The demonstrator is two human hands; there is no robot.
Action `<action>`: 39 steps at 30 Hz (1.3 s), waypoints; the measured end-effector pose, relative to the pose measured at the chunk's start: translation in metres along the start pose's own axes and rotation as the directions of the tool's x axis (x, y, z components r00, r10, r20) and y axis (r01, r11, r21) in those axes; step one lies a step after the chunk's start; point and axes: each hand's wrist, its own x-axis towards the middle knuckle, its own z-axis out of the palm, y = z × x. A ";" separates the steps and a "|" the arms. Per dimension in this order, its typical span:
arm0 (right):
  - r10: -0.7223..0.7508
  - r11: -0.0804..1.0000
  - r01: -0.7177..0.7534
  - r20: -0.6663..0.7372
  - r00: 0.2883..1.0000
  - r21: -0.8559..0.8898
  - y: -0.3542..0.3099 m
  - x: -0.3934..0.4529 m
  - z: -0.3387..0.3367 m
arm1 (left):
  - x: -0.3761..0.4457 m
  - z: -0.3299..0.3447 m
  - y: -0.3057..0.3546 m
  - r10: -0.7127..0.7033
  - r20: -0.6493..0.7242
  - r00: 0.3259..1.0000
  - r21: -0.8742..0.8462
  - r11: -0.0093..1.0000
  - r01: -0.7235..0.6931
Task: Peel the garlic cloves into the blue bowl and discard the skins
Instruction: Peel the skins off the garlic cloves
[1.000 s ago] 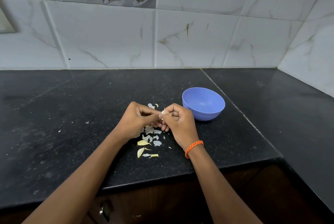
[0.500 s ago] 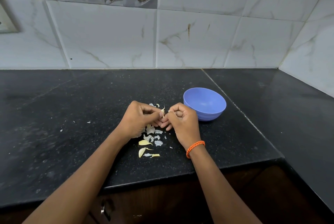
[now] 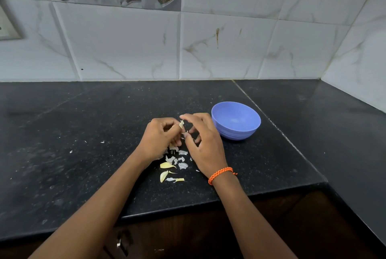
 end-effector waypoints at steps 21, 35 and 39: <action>0.191 0.982 -0.188 -0.101 0.976 0.030 0.012 0.006 0.004 | -0.004 -0.003 0.010 0.018 -0.081 0.997 -0.108 0.994 -0.027; 0.432 0.783 -0.455 0.155 0.888 0.424 0.009 0.005 -0.008 | 0.000 -0.010 0.005 0.120 -0.097 0.988 -0.069 0.990 -0.127; 0.305 0.936 -0.307 0.041 0.951 0.170 0.011 0.006 0.000 | 0.000 -0.010 0.003 0.107 -0.097 0.990 -0.053 0.992 -0.112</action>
